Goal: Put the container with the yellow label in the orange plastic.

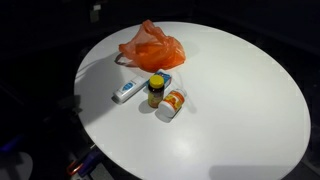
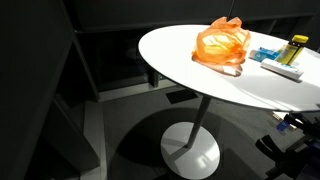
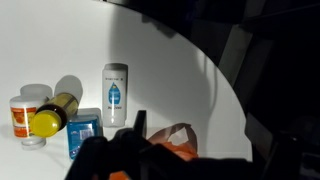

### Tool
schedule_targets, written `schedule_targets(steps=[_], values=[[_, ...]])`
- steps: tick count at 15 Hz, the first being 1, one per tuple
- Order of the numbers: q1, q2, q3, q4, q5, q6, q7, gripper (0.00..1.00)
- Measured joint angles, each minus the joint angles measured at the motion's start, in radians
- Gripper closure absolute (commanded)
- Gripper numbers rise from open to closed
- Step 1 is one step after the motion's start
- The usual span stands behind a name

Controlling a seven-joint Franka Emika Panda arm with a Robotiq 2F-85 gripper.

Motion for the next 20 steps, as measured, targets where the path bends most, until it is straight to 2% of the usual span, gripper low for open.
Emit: schedule_targets(steps=[8,11,16,20], values=[[0.000,0.000,0.000,0.000,0.000,0.000,0.000,0.00],[-0.002,0.008,0.027,-0.005,-0.025,0.013,0.000,0.00],[-0.002,0.078,0.094,0.007,-0.100,0.127,0.004,0.00],[-0.018,0.150,0.101,0.016,-0.169,0.239,0.021,0.00]])
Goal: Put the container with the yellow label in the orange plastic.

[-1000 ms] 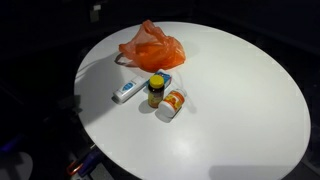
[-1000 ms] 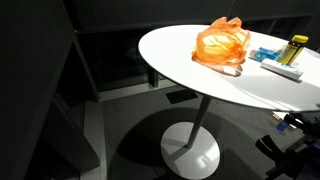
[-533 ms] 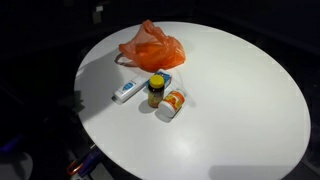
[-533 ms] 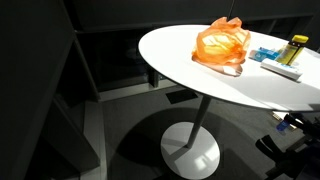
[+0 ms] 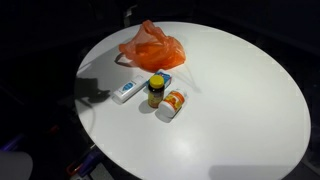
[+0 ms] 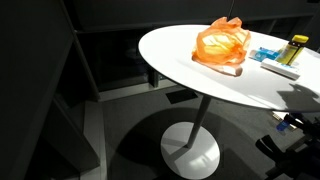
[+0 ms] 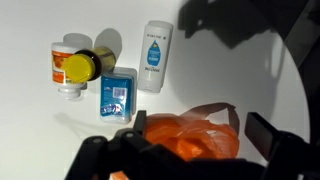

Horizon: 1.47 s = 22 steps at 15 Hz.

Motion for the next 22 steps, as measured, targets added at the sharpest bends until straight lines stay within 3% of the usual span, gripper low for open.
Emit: schedule_targets(steps=[8,22], values=[[-0.113,0.072,-0.026,-0.003,-0.071,0.197,0.108,0.00],[-0.156,0.085,-0.045,-0.015,-0.101,0.212,0.150,0.00]])
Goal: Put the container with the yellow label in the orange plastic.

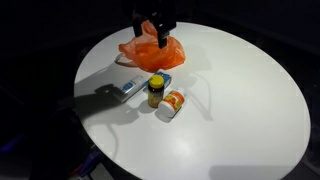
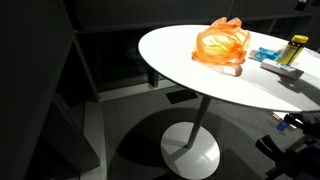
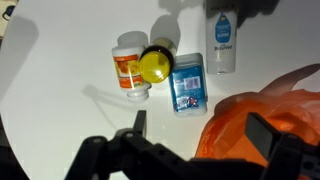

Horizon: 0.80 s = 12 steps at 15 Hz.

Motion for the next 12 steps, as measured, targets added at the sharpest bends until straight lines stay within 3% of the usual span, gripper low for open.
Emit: schedule_targets(steps=[4,12], values=[[-0.022,0.000,-0.005,-0.039,-0.015,0.017,0.035,0.00],[-0.041,0.018,-0.031,-0.134,-0.032,0.163,0.036,0.00]])
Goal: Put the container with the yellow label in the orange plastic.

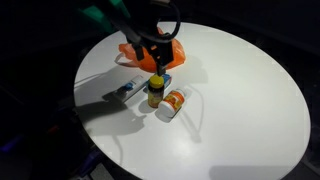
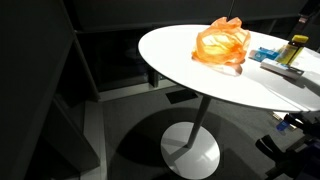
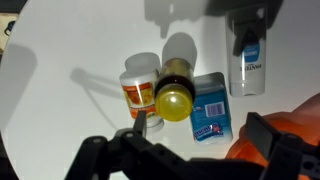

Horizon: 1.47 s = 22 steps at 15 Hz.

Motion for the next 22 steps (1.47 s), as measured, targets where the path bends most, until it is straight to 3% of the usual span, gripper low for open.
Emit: schedule_targets(steps=[5,6,9,14,22], values=[[-0.011,0.046,-0.003,-0.020,-0.038,0.088,0.000,0.02],[-0.011,0.054,-0.003,-0.020,-0.039,0.100,0.000,0.21],[-0.011,0.079,-0.004,-0.020,-0.049,0.127,0.000,0.35],[-0.011,0.103,-0.006,-0.018,-0.071,0.149,0.000,0.78],[0.022,0.078,0.039,0.086,-0.077,0.101,0.001,0.80]])
